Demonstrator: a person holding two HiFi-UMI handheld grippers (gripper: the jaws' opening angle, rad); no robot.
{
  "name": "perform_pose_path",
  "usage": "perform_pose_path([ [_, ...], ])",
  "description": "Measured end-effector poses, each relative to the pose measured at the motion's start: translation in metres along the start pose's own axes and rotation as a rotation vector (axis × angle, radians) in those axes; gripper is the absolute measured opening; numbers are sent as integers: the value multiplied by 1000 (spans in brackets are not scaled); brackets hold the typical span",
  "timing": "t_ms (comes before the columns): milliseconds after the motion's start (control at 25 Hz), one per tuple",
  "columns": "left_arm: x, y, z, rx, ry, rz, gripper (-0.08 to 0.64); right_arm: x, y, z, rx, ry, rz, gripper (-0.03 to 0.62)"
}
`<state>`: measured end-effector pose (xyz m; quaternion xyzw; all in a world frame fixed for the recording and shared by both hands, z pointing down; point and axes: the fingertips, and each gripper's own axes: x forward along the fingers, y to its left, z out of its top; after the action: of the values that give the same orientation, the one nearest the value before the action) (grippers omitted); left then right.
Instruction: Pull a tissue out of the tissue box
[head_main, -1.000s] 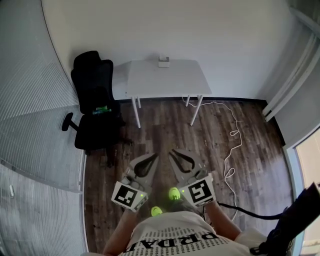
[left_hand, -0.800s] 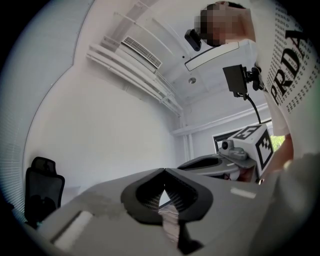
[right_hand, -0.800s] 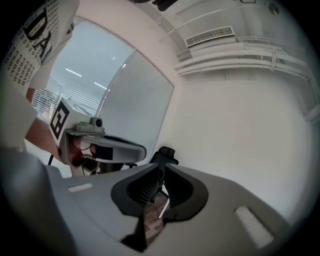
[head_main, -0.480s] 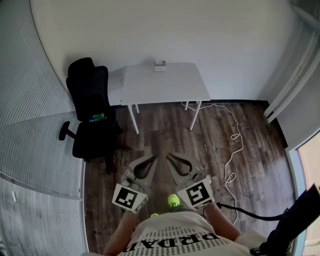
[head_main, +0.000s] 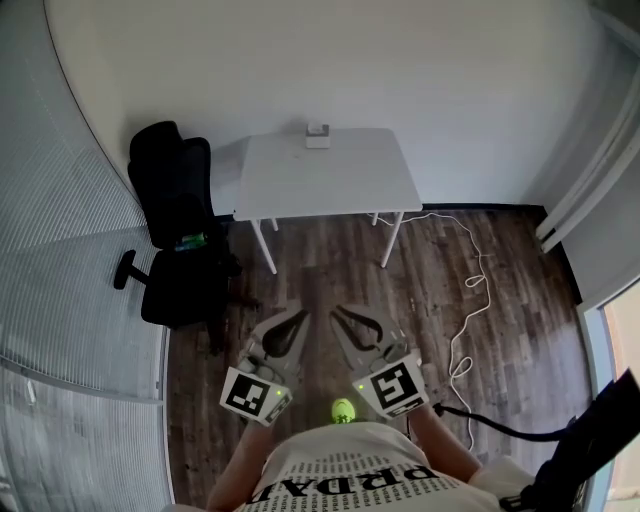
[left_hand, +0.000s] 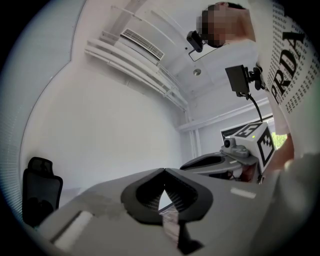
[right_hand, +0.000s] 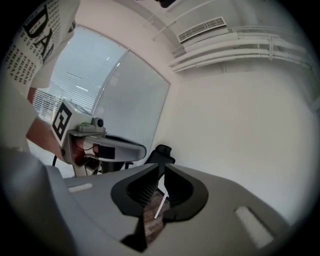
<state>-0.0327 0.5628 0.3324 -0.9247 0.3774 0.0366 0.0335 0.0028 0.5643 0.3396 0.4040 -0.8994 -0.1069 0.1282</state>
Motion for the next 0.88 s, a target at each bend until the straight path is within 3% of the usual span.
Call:
perform_pose_path([
  [240,29,1,-17,30,36,8,0,5,-30,-16,4,-7,14,29],
  [520,48,-5,-16,-1,8,14,0,1,-43,-25,15,-9,14,29],
  [880,70,19,-22,-33,-5,2,1,27,-57,-37,22,26,16,29],
])
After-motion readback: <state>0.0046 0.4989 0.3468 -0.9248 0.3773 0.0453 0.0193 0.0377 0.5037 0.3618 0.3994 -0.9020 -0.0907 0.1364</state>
